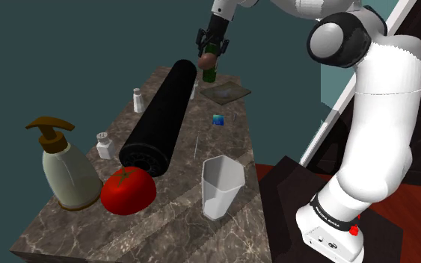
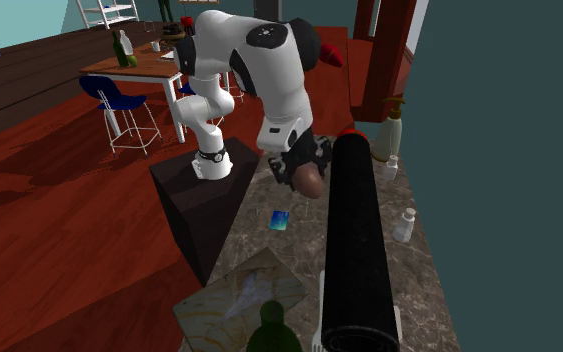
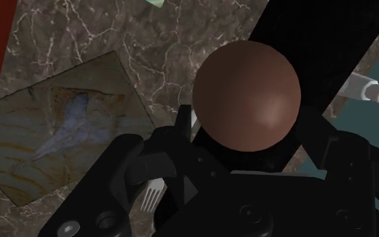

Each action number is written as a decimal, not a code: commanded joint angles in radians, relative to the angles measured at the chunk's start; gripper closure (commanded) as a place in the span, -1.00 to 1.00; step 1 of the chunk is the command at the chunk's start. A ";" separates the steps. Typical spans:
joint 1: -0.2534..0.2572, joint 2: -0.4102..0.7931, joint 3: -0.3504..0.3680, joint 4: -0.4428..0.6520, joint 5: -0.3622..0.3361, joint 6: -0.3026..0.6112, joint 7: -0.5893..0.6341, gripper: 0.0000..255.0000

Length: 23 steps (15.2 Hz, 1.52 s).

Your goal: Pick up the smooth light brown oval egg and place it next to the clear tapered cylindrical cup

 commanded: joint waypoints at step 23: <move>0.157 -0.749 0.120 -0.908 -0.008 0.228 0.211 1.00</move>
